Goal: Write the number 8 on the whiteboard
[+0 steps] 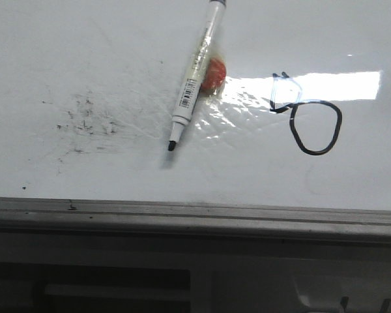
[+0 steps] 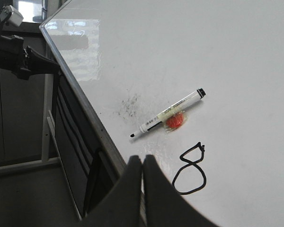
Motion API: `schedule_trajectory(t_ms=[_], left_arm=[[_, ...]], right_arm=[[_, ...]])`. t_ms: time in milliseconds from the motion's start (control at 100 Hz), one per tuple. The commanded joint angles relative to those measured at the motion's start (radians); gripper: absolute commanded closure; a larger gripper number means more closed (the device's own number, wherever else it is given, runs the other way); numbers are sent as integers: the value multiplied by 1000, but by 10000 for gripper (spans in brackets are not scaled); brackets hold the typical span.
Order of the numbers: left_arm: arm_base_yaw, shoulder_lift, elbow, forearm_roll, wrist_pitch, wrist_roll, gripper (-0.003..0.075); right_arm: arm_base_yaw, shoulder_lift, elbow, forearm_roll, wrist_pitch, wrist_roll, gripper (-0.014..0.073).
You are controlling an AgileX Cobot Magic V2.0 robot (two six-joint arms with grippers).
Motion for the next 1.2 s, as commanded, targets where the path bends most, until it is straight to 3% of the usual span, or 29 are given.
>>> schedule_trajectory(t_ms=[0, 650, 760, 930, 1070, 1190], left_arm=[[4, -31, 31, 1, -41, -9, 741], [4, -31, 31, 1, -41, -9, 741], [4, -31, 31, 1, -41, -9, 741], [4, -31, 31, 1, -41, -9, 741], [4, -31, 31, 1, -41, -9, 741], [4, -31, 31, 1, -41, -9, 741]], right_arm=[[-7, 14, -20, -4, -77, -2, 637], [-7, 14, -20, -4, -75, -2, 637], [-14, 14, 3, -105, -34, -2, 637], [-133, 16, 161, -105, -280, 112, 637], [-320, 16, 331, -76, -565, 124, 637], [-496, 16, 441, -69, -711, 124, 637]])
